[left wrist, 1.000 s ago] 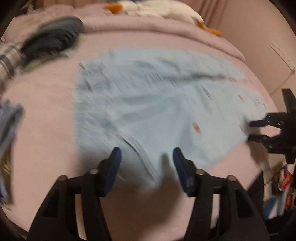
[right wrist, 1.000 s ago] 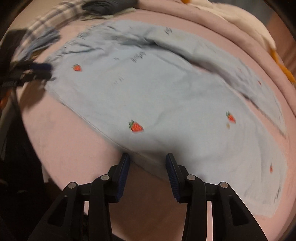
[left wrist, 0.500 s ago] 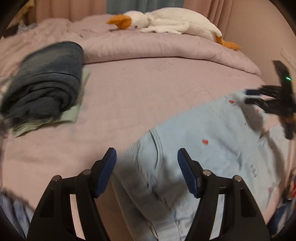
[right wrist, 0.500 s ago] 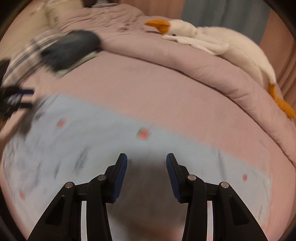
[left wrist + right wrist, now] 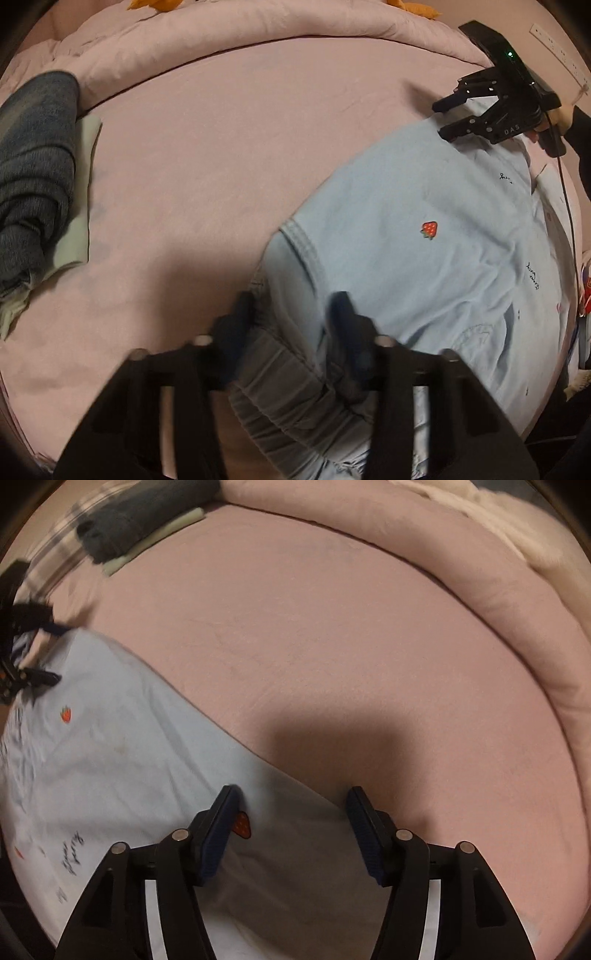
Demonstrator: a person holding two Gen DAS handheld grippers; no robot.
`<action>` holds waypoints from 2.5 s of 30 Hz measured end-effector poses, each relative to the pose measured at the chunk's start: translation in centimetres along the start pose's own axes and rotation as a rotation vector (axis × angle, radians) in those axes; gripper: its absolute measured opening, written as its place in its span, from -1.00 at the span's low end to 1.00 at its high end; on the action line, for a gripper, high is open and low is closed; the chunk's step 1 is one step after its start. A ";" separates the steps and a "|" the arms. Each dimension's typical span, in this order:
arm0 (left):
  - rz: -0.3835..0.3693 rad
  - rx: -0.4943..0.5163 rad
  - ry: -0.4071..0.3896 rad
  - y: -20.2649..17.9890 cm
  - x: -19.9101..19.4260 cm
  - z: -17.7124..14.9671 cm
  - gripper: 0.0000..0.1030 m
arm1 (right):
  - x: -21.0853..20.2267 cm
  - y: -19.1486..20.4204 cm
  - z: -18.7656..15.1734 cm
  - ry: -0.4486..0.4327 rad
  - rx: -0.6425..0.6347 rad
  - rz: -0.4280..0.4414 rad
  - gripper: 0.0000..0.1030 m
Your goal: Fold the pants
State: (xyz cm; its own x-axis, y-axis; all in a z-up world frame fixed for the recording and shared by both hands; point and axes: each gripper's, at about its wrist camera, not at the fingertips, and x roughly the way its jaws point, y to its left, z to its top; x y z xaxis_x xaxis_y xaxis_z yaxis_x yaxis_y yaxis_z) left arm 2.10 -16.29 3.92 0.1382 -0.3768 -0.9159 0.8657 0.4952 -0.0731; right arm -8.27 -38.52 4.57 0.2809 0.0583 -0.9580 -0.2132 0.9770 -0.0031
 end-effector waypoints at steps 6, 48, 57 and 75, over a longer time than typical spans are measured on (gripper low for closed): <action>0.104 0.043 -0.048 -2.0 -1.4 0.6 -0.59 | -1.2 5.9 -1.2 0.027 -0.178 -0.064 -0.87; 0.585 0.407 -0.361 -13.3 -10.7 -8.0 -0.50 | -21.5 16.4 -13.8 -0.438 -0.007 -0.355 -0.87; 0.561 0.593 -0.297 -16.3 -8.0 -18.3 -0.54 | -18.3 23.0 -20.2 -0.341 -0.133 -0.273 -0.87; 0.643 0.655 -0.286 -18.7 -5.4 -22.8 -0.65 | -10.0 24.7 -23.1 -0.158 -0.098 -0.240 -0.87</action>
State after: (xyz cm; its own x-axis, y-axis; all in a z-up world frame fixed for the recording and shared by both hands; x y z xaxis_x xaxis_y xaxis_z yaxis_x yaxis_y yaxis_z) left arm -25.78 -5.64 1.28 0.7172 -0.4053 -0.5669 0.6685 0.1707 0.7238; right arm -37.96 -19.75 7.47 0.4750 -0.1334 -0.8698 -0.2099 0.9427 -0.2592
